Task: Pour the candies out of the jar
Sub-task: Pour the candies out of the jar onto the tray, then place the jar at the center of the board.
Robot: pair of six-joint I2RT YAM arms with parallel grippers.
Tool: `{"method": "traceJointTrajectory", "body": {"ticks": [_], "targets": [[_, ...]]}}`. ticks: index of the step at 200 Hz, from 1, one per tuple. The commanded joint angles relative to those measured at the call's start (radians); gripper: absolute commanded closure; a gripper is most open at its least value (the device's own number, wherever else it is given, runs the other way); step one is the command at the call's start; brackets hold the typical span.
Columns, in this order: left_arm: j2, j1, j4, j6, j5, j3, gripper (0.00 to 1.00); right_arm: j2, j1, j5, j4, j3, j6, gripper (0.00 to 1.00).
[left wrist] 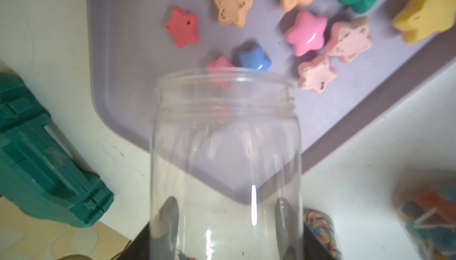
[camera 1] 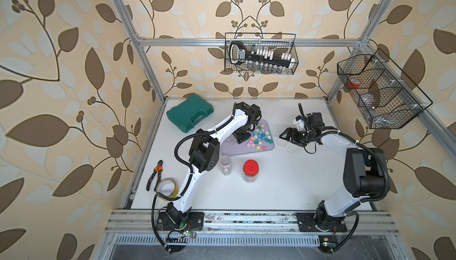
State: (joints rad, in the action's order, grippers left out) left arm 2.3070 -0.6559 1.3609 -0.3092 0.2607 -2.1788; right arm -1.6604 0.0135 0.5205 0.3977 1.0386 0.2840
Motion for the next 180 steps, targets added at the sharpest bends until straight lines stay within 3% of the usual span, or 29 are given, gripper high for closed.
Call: {"method": "traceJointTrajectory", "body": {"ticks": [1,43,100,128,159,180], "targets": [[-0.024,-0.010,0.074,0.036,0.097,-0.033,0.45,-0.004,0.003,-0.004,0.017,-0.005,-0.011,0.16],[-0.062,-0.015,0.068,0.056,0.062,-0.028,0.45,0.024,0.002,-0.009,0.033,-0.003,-0.018,0.16],[-0.312,-0.005,-0.199,0.011,-0.231,0.239,0.44,0.131,-0.041,0.116,-0.027,-0.009,-0.015,0.19],[-0.418,0.030,-0.294,-0.030,-0.414,0.346,0.44,0.198,-0.060,0.229,-0.047,0.017,-0.003,0.20],[-0.558,0.102,-0.434,-0.090,-0.769,0.501,0.44,0.242,-0.122,0.326,-0.036,0.083,-0.022,0.22],[-0.609,0.136,-0.474,-0.112,-0.930,0.559,0.43,0.252,-0.177,0.374,-0.016,0.137,-0.053,0.23]]}}
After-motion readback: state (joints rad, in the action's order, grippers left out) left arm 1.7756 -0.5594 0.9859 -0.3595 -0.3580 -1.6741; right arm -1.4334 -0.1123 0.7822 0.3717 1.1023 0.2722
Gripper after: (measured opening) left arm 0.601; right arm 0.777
